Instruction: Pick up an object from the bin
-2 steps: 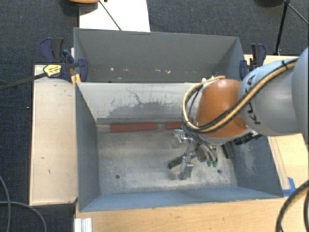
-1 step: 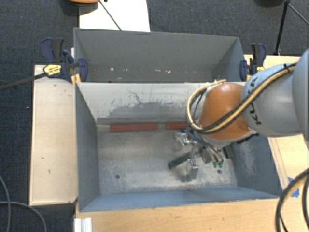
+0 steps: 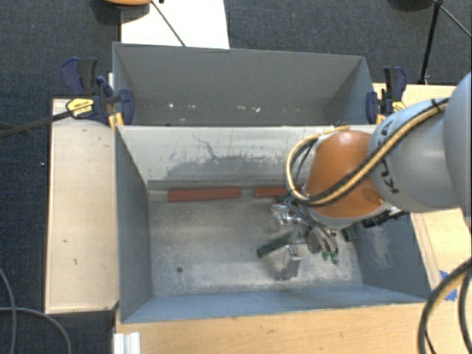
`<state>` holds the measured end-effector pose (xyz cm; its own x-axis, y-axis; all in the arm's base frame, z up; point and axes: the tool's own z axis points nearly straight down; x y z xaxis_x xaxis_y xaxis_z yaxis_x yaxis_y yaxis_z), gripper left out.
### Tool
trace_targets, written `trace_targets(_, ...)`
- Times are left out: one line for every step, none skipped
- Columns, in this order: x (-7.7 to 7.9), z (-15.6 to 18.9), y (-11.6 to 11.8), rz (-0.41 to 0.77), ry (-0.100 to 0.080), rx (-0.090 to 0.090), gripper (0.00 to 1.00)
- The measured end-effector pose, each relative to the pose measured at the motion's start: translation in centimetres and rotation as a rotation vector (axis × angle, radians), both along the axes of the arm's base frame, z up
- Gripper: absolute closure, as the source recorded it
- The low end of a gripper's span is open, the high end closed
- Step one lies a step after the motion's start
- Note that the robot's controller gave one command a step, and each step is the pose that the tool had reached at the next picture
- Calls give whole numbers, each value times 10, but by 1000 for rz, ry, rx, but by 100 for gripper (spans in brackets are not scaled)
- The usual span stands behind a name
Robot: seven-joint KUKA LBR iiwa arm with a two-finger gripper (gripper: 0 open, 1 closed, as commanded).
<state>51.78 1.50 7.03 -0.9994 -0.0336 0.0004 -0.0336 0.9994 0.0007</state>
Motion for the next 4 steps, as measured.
trace_targets(7,0,0,101,-4,0,0)
trace_targets(0,0,0,-1,0,0,100)
trace_targets(0,0,0,-2,0,0,100)
trace_targets(0,0,0,-2,0,0,100)
